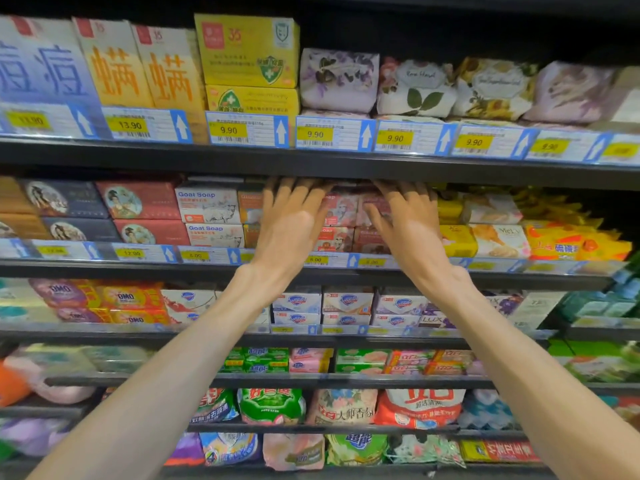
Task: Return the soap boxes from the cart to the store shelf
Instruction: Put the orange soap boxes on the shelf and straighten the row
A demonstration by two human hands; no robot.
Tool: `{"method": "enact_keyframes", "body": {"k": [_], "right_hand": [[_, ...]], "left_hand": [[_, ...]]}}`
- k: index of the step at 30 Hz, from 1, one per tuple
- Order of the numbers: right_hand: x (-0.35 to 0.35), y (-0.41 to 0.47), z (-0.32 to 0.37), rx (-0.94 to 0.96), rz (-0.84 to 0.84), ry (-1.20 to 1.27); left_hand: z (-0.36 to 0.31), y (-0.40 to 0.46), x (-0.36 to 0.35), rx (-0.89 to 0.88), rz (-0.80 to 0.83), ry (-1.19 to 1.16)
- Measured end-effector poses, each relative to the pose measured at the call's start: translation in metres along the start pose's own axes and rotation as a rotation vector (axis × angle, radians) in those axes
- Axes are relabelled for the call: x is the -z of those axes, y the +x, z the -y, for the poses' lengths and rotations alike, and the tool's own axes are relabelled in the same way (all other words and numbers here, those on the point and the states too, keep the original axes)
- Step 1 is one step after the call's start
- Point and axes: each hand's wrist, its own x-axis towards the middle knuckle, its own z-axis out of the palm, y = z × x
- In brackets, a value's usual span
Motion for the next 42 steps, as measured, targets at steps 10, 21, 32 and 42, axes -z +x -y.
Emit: {"method": "enact_keyframes", "body": {"k": [10, 21, 32, 42], "right_hand": [[0.008, -0.012, -0.051, -0.138, 0.091, -0.045], [0.01, -0.014, -0.056, -0.072, 0.019, 0.04], [0.013, -0.029, -0.052, -0.048, -0.065, 0.048], [-0.003, -0.081, -0.024, 0.196, 0.151, 0.06]], "left_hand": [[-0.051, 0.032, -0.021, 0.061, 0.278, -0.146], [-0.053, 0.032, -0.019, 0.117, 0.287, -0.147], [-0.049, 0.007, -0.013, 0.029, 0.012, -0.115], [-0.023, -0.064, -0.009, -0.018, 0.197, -0.094]]}}
